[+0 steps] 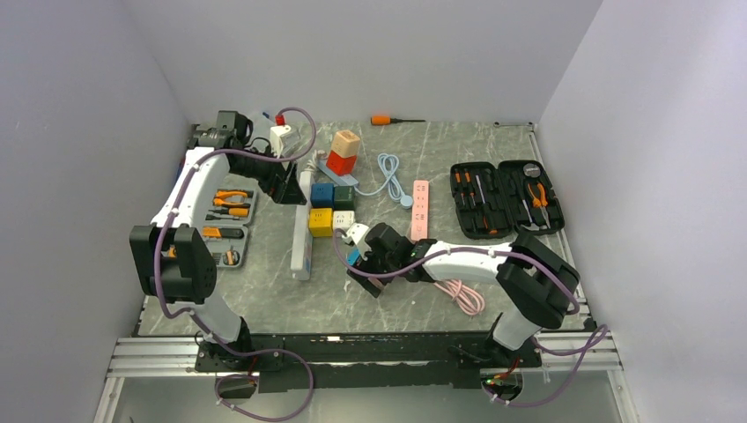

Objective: Pull the plug off the socket
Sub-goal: Pick up the socket from the center of the board.

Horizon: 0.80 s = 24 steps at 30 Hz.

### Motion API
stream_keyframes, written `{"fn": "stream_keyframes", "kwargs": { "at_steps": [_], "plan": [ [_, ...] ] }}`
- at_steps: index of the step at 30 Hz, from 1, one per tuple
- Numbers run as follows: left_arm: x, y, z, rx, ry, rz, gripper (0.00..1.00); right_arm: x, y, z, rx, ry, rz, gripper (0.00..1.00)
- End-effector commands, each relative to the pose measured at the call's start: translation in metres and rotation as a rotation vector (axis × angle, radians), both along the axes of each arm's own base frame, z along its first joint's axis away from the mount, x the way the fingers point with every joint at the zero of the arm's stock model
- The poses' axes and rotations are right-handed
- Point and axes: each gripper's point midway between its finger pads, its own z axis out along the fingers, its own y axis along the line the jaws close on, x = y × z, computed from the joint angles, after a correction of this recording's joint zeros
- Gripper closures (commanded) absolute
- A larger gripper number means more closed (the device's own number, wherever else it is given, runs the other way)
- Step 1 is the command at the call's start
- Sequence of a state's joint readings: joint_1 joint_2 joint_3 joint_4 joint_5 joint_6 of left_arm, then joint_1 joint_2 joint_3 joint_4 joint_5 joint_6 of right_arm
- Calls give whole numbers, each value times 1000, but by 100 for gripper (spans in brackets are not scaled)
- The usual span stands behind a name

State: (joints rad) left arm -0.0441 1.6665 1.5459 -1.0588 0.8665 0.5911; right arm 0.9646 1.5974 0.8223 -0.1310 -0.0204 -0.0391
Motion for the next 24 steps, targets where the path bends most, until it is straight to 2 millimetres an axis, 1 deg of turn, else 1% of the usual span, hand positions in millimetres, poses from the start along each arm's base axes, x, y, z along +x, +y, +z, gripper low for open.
{"fn": "stream_keyframes", "kwargs": {
  "at_steps": [1, 4, 6, 7, 11, 13, 14, 15, 18, 23, 24],
  "plan": [
    [-4, -9, 19, -38, -71, -39, 1, 0, 8, 5, 73, -4, -62, 9],
    [-7, -13, 17, -34, -78, -53, 1, 8, 9, 0, 67, -17, -95, 14],
    [-10, -17, 17, -35, -97, -68, 1, 11, 9, -3, 65, -28, -113, 20],
    [-13, -20, 17, -39, -106, -78, 1, 11, 8, -5, 61, -29, -116, 25],
    [-24, -26, 11, -17, -149, -132, 1, 15, 11, 2, 101, -51, -138, 63],
    [-31, -30, 15, -20, -187, -170, 1, 15, 11, 8, 112, -54, -143, 86],
    [-34, -31, 19, -28, -215, -189, 0, 15, 11, 13, 120, -57, -143, 94],
    [-37, -33, 23, -35, -246, -209, 0, 15, 12, 20, 133, -60, -144, 100],
    [-46, -33, 41, -21, -368, -259, 1, 12, 10, 44, 181, -61, -145, 100],
    [-71, -30, 71, 51, -604, -394, 1, 9, 5, 100, 375, -41, -139, 100],
    [-77, -29, 72, 71, -644, -418, 1, 8, 5, 112, 416, -32, -125, 100]
  ]
}}
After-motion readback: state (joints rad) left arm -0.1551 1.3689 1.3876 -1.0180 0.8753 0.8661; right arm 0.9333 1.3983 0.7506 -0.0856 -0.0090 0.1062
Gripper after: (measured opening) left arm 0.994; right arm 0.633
